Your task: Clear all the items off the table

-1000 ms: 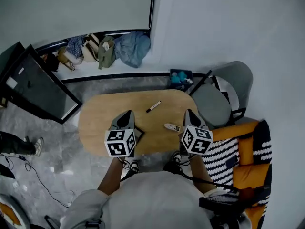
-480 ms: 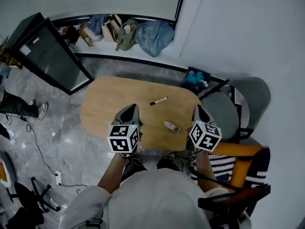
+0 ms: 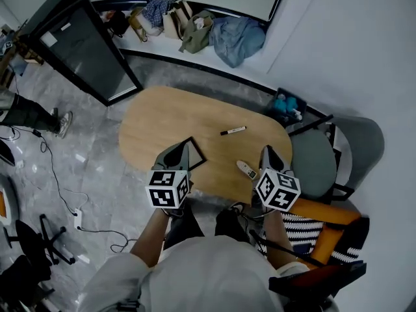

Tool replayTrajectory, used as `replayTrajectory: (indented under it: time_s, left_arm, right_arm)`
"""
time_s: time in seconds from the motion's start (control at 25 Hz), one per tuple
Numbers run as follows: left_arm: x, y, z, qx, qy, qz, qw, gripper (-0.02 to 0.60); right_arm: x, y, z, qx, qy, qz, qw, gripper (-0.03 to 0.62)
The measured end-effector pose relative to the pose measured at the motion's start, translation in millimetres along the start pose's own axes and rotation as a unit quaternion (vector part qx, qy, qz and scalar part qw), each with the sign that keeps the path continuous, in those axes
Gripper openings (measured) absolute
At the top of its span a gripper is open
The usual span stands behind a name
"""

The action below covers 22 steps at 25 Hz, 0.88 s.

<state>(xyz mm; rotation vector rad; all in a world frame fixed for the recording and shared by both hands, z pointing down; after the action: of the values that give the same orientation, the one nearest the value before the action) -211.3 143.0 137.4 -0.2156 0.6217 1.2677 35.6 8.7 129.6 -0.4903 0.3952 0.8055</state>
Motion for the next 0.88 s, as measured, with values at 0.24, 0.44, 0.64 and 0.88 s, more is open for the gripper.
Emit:
replayTrajectory:
  time_s: [0.24, 0.44, 0.64, 0.88]
  left_arm:
    - [-9.4, 18.7, 59.3, 0.018, 0.029, -0.035, 0.9988, 0.002]
    - [-17.7, 53.3, 116.6, 0.035, 0.064, -0.052, 0.996, 0.002]
    - [-58.6, 80.9, 191.9, 0.056, 0.107, -0.071, 0.9901, 0.002]
    - [-91.6, 89.4, 237.7, 0.076, 0.118, -0.071, 0.9876, 0.002]
  right_arm:
    - [-34.8, 4.5, 51.6, 0.006, 0.038, -0.04, 0.998, 0.025]
    - [-70.5, 29.9, 103.9, 0.013, 0.072, -0.063, 0.995, 0.025]
    - [-113.7, 33.4, 183.4, 0.005, 0.121, -0.072, 0.99, 0.025]
    - [-150.7, 35.2, 231.3, 0.003, 0.139, -0.089, 0.986, 0.025]
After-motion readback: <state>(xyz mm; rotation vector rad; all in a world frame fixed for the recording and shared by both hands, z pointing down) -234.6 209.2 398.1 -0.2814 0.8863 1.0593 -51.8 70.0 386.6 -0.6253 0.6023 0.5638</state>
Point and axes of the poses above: the fingertips, and each gripper's own axes: x backward along the fingers, y to its left, z out of its underside, the point moved 6 cm from there along x, backward along the fingers, and after that the axes turned 7 degrees about -z, right-handed, at the moved point
